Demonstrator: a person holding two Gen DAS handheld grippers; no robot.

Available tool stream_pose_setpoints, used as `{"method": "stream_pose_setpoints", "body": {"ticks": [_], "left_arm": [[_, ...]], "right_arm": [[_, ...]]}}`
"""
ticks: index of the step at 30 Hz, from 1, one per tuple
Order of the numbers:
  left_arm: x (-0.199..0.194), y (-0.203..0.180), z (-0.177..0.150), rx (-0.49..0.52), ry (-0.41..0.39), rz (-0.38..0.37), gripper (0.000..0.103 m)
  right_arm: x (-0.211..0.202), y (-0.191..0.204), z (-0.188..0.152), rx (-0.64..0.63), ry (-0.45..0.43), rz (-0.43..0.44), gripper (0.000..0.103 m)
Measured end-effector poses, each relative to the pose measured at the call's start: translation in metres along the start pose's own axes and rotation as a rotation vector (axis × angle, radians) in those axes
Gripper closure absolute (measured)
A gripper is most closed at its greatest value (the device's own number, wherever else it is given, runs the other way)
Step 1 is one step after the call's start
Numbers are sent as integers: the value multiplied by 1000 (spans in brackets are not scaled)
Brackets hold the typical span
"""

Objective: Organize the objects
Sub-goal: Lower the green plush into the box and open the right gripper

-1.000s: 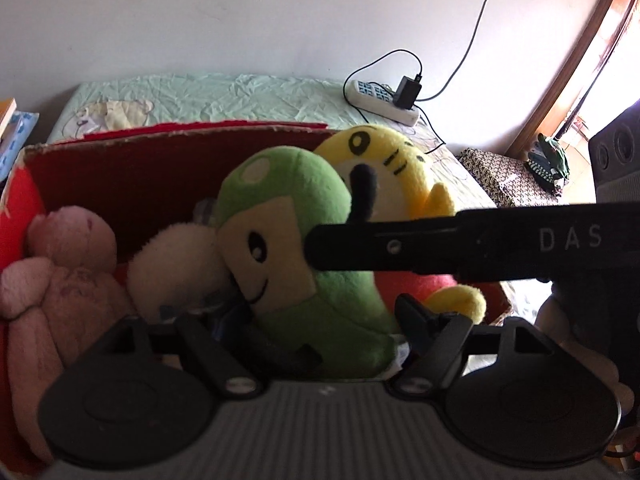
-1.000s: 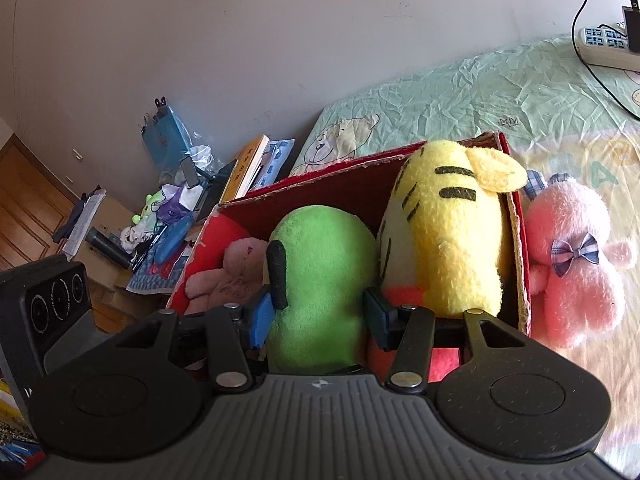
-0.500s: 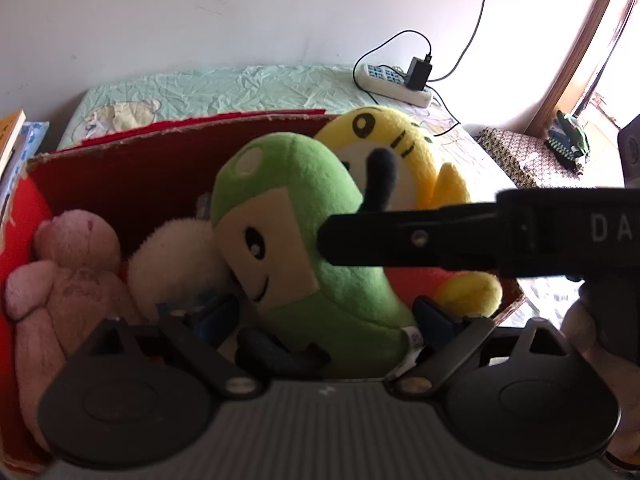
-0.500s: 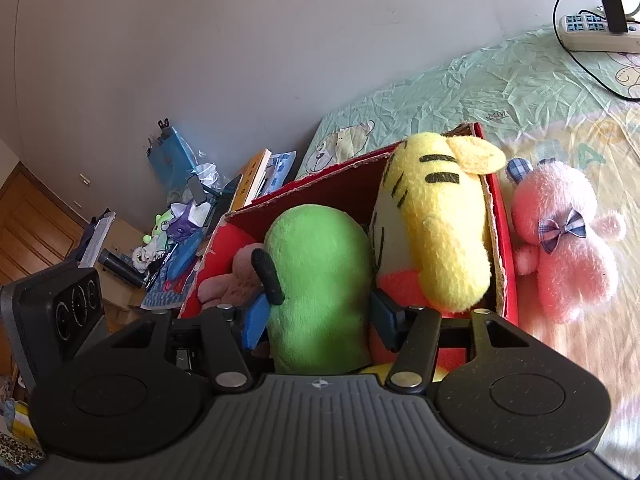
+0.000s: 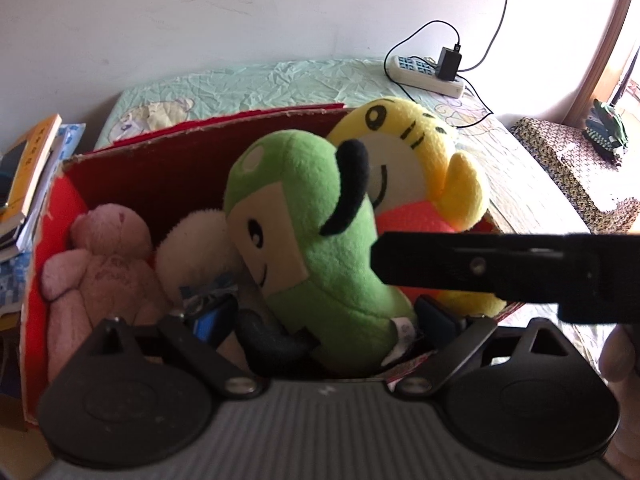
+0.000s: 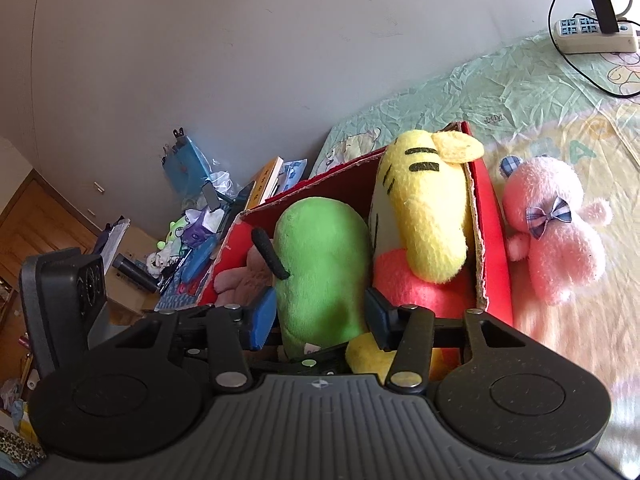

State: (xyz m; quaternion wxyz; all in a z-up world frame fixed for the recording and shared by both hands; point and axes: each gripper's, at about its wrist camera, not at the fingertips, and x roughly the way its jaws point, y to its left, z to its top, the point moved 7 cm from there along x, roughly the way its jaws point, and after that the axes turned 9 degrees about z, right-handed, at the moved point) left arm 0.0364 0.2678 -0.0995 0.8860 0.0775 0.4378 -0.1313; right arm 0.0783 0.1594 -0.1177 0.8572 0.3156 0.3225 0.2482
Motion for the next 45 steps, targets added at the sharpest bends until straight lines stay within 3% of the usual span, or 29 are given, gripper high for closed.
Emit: {"method": "stream_pose_setpoints", "body": {"ticks": [10, 25, 33, 39, 40, 41, 45], "left_arm": [[-12, -14, 0, 0, -26, 107, 8], [-14, -26, -5, -107, -10, 285, 8], [-15, -29, -8, -151, -24, 355, 7], [-16, -28, -10, -161, -36, 365, 7], [-16, -27, -10, -163, -34, 371, 1], [-15, -25, -11, -168, -34, 390, 1], [-13, -22, -10, -165, -23, 355, 1]], "right_arm": [[-21, -13, -3, 46, -14, 42, 51], [-37, -26, -6, 34, 38, 136, 51], [-41, -30, -6, 28, 38, 140, 52], [-42, -29, -8, 32, 28, 133, 52], [-42, -29, -8, 33, 24, 131, 52], [-42, -29, -8, 34, 18, 127, 52], [-42, -27, -10, 42, -8, 104, 51]]}}
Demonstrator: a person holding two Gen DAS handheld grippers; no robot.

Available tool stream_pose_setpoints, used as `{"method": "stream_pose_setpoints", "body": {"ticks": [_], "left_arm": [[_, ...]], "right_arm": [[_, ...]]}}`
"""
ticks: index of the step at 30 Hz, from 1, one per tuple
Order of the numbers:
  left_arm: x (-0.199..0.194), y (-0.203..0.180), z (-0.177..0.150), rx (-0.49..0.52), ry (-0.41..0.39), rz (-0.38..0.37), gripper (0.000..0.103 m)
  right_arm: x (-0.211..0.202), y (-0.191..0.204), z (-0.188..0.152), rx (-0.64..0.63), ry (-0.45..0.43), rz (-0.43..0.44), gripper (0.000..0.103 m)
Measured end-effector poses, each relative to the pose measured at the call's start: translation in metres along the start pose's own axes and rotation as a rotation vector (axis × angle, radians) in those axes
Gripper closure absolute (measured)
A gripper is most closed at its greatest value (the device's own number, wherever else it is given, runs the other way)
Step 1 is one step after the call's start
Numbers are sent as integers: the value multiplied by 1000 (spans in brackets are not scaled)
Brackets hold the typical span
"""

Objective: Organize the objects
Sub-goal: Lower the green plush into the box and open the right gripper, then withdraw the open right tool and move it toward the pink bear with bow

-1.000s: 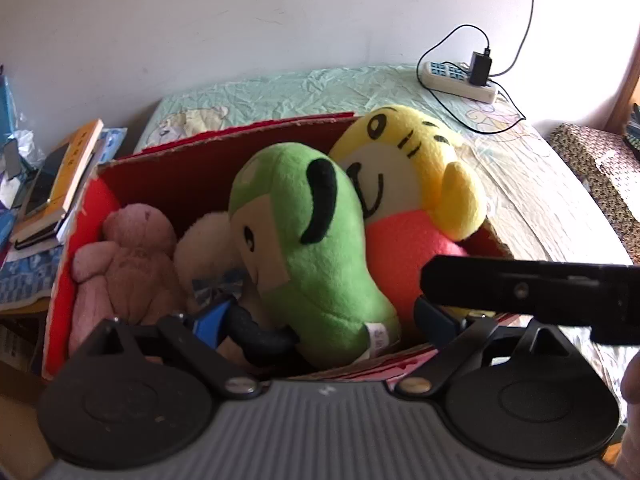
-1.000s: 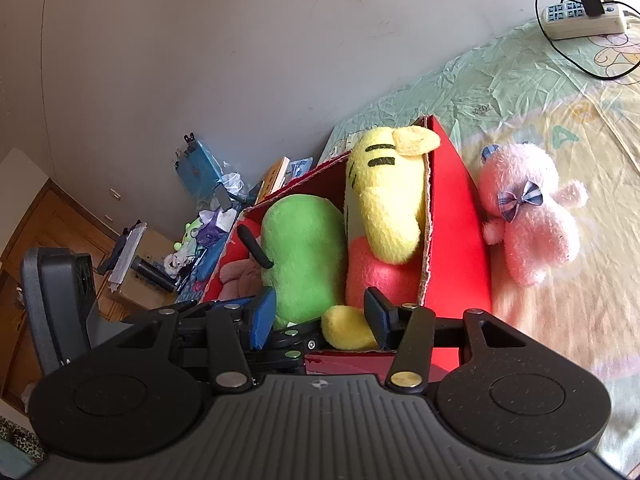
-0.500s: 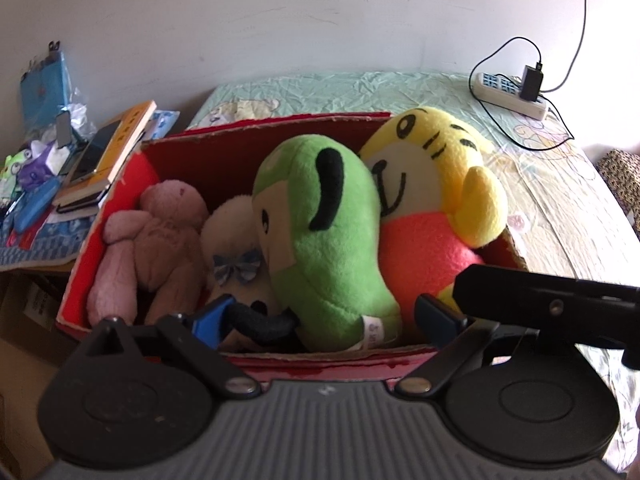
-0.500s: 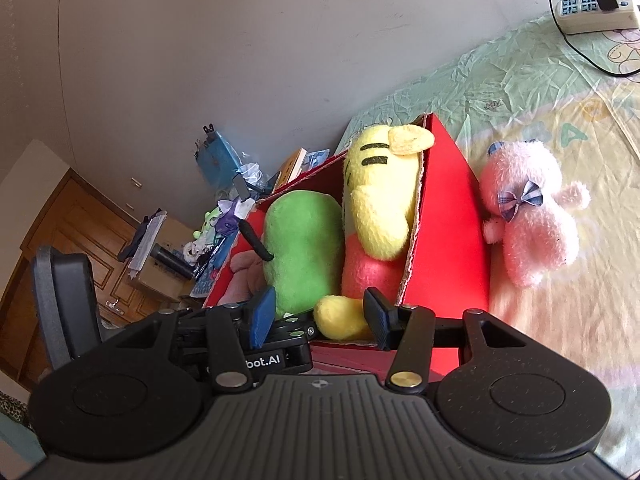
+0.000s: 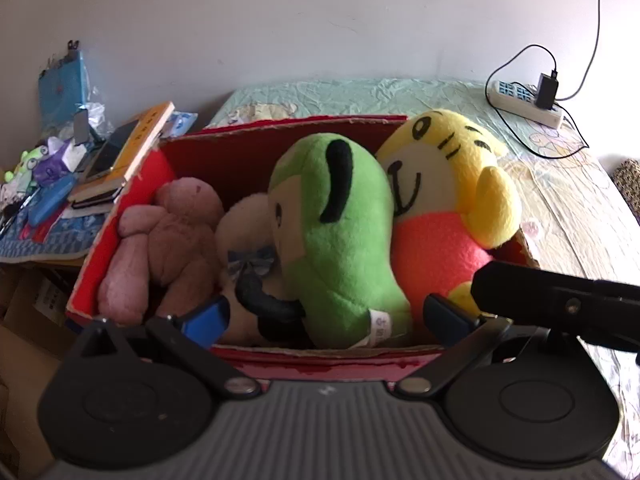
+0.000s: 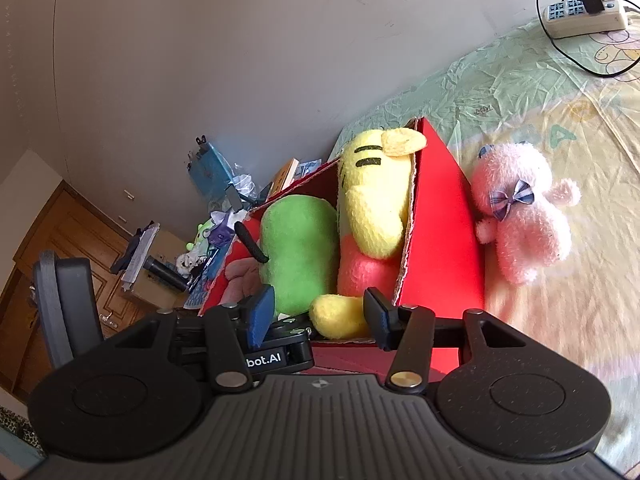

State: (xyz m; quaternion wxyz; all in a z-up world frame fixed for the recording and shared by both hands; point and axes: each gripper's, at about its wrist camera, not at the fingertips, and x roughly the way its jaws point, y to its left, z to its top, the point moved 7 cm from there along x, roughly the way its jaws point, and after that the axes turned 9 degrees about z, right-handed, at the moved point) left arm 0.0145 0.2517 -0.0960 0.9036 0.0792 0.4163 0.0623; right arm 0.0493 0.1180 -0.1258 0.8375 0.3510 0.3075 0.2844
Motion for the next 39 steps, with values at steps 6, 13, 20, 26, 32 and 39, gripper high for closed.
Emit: {"method": "stream_pose_setpoints", "body": {"ticks": [6, 13, 20, 26, 32, 39], "left_arm": [[3, 1, -1, -6, -9, -44, 1], [6, 2, -2, -1, -39, -85, 1], [10, 2, -1, -1, -24, -124, 1], [10, 1, -1, -6, -26, -103, 1], [9, 1, -2, -28, -9, -40, 1], [-5, 0, 0, -33, 21, 75, 1]], "right_arm": [[1, 2, -3, -9, -47, -46, 51], [1, 4, -7, -18, -105, -99, 51], [2, 6, -8, -19, -130, -132, 50], [2, 4, -7, -20, -100, -97, 50], [2, 1, -3, -6, -39, -35, 50], [-2, 4, 6, -41, 56, 27, 40]]}}
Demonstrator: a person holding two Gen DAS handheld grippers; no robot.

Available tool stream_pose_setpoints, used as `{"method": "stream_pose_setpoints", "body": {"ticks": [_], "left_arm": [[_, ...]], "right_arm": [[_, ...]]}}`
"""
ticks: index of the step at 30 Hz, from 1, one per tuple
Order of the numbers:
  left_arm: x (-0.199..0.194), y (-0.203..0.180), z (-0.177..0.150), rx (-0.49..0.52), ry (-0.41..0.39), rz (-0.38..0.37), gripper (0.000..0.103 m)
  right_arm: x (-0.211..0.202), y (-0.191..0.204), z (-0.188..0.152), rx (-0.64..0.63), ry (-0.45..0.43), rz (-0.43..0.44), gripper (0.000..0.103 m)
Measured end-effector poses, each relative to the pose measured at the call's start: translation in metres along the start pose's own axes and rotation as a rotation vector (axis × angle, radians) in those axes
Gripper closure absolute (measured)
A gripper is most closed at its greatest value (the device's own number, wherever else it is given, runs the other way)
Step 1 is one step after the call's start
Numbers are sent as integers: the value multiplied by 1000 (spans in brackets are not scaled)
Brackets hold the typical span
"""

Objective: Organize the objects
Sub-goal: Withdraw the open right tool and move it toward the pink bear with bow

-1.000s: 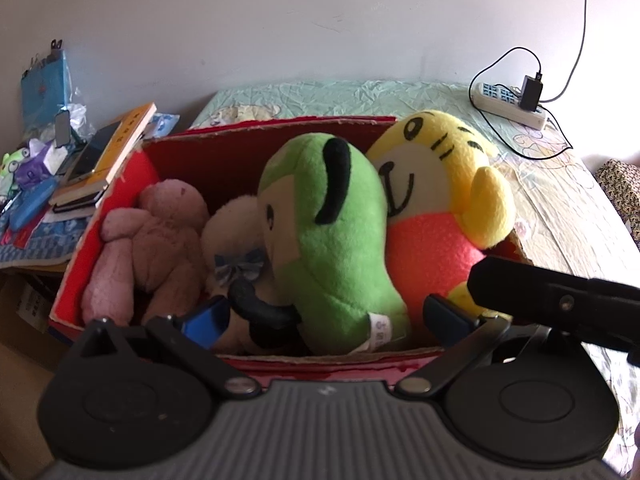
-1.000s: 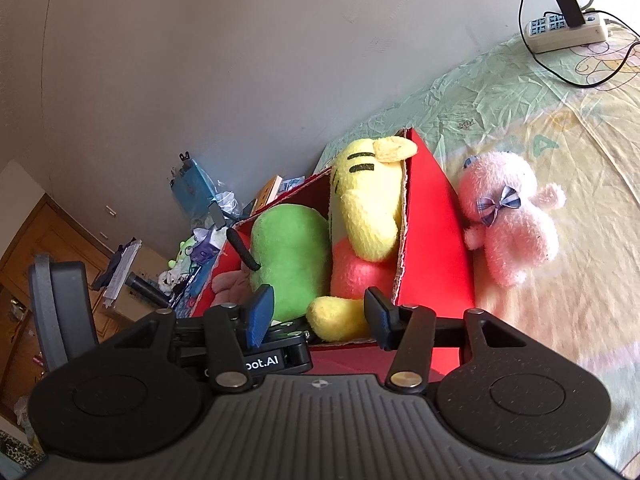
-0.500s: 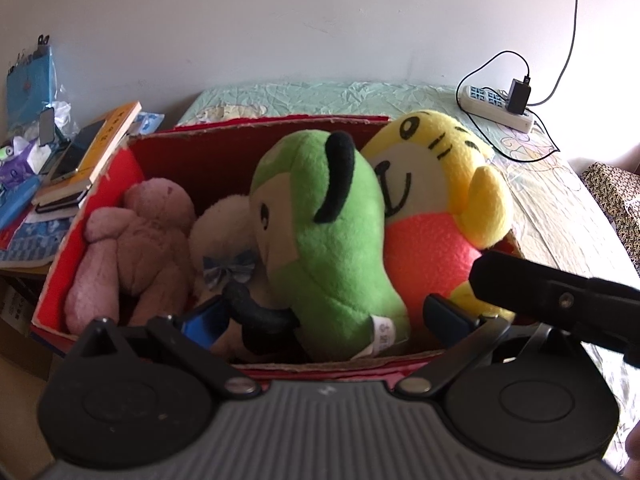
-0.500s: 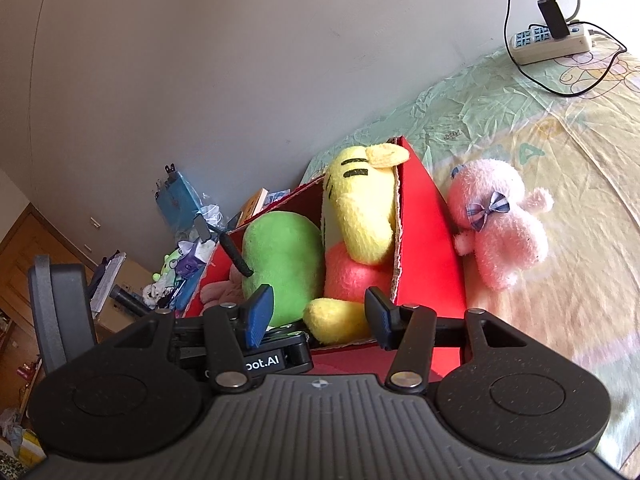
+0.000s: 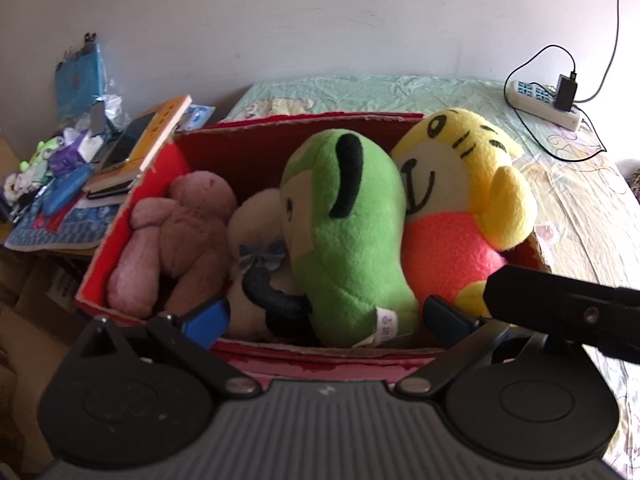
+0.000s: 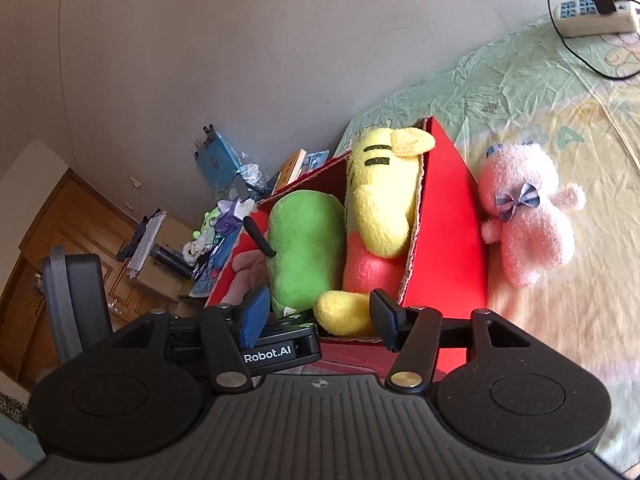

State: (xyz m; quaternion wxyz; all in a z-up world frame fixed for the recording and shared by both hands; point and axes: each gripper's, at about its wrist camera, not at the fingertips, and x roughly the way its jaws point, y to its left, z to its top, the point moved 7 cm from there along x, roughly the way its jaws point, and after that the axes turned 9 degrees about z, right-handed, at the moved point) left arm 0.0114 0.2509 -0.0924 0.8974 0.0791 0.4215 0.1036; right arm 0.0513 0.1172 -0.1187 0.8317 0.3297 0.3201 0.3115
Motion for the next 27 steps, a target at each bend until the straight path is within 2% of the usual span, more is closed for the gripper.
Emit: {"method": "stream_pose_setpoints", "body": {"ticks": [8, 16, 22, 27], "left_arm": [[-38, 0, -6, -22, 6, 88, 1], [-52, -25, -28, -29, 72, 69, 1], [-51, -54, -43, -10, 130, 36, 1], [-48, -79, -47, 29, 146, 17, 1]], "right_arm": [[-22, 12, 4, -136, 57, 39, 38], [-38, -2, -5, -185, 126, 40, 37], [-50, -13, -6, -183, 135, 35, 37], [-64, -32, -9, -164, 131, 2, 37]]}}
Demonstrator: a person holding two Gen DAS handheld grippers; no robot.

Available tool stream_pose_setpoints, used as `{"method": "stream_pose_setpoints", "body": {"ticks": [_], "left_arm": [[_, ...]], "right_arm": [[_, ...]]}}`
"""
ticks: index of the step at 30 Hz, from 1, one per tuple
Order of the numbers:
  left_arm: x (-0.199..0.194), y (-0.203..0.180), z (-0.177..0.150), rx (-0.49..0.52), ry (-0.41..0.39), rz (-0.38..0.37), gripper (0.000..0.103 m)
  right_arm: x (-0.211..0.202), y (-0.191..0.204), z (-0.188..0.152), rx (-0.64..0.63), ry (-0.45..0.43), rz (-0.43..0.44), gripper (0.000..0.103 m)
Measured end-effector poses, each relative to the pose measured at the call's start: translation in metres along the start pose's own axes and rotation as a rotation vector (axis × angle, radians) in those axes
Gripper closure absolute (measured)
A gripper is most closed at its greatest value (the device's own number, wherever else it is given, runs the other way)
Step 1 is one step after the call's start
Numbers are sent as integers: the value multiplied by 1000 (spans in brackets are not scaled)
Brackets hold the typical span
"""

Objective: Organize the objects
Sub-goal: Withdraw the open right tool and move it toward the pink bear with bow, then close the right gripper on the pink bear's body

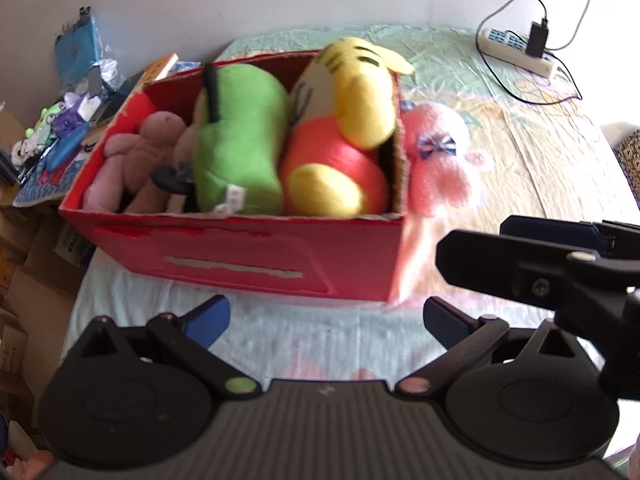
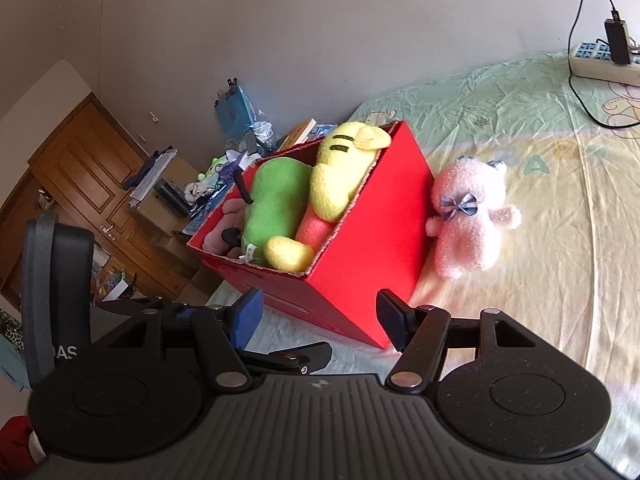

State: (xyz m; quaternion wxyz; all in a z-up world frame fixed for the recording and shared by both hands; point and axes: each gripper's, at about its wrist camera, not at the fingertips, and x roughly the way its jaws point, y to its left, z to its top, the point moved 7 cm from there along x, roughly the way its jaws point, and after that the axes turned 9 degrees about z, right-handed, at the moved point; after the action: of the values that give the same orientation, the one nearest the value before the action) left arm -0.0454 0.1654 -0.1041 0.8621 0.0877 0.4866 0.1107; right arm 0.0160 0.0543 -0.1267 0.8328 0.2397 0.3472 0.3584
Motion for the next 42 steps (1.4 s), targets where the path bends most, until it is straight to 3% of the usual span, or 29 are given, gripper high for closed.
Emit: {"method": "stream_pose_setpoints", "body": {"ticks": [11, 18, 30, 36, 42], "left_arm": [[6, -59, -14, 128, 29, -37, 1], [11, -86, -25, 201, 36, -72, 0], [29, -133, -22, 287, -21, -206, 1], [39, -150, -20, 311, -42, -223, 1], [48, -142, -15, 250, -17, -287, 1]], "right_arm": [[-25, -47, -21, 109, 2, -74, 37], [-30, -68, -30, 160, 9, -76, 37], [-33, -119, -8, 183, 0, -107, 41], [-11, -149, 18, 215, 34, -57, 44], [35, -161, 30, 206, 91, -16, 44]]}}
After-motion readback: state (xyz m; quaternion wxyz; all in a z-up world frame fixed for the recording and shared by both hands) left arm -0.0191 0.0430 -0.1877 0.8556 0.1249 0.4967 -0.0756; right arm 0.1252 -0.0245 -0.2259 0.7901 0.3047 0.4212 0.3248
